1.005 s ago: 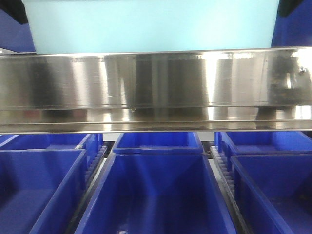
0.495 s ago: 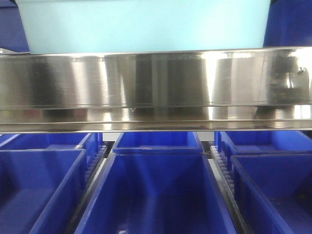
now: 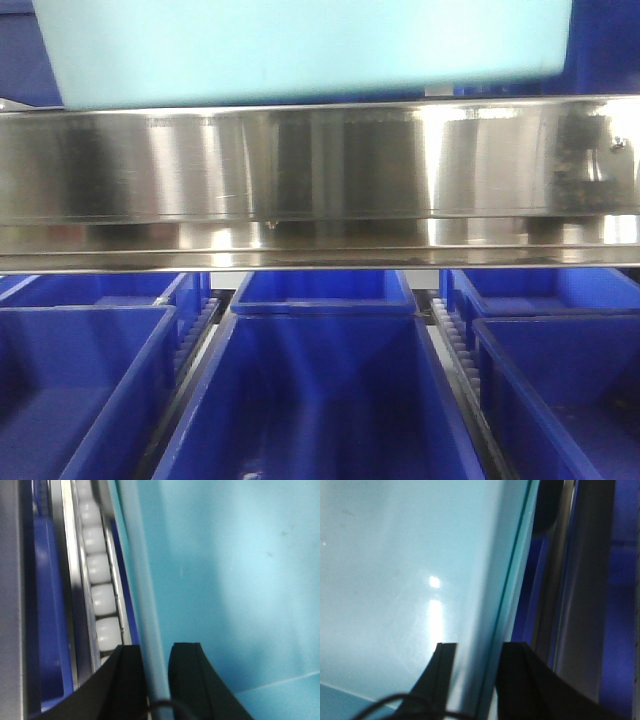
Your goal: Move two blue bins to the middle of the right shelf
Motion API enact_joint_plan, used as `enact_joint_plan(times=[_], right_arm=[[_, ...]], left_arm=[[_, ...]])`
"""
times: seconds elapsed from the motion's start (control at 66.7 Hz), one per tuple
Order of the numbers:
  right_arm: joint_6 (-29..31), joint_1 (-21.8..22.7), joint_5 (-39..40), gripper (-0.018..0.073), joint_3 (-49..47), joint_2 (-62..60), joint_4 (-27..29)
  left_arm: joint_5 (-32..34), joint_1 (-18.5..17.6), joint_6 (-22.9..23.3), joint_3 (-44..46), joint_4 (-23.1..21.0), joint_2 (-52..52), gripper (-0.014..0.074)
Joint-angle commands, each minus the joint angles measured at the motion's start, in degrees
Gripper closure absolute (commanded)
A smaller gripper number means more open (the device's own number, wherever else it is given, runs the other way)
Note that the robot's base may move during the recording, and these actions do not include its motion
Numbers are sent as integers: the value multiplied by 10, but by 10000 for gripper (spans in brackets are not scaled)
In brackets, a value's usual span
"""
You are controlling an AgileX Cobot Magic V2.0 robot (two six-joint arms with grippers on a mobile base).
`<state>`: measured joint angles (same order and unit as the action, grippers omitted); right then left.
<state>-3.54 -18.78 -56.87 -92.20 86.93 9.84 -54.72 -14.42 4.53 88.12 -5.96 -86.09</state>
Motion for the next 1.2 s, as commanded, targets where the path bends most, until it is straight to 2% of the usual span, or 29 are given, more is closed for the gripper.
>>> enact_joint_plan(times=[0.0, 0.135, 0.39, 0.66, 1.184], right_arm=[[5, 3, 50, 713, -37, -31, -9], [5, 3, 47, 713, -79, -49, -9], [5, 3, 41, 713, -98, -66, -9], [5, 3, 38, 713, -98, -62, -9], [5, 3, 49, 713, -98, -63, -9]], left_arm=[[51, -2, -10, 8, -15, 52, 708], [61, -2, -10, 38, -31, 87, 708], [-24, -2, -10, 164, -43, 69, 708], [-62, -2, -10, 167, -45, 37, 708], [-52, -2, -10, 167, -44, 35, 708]])
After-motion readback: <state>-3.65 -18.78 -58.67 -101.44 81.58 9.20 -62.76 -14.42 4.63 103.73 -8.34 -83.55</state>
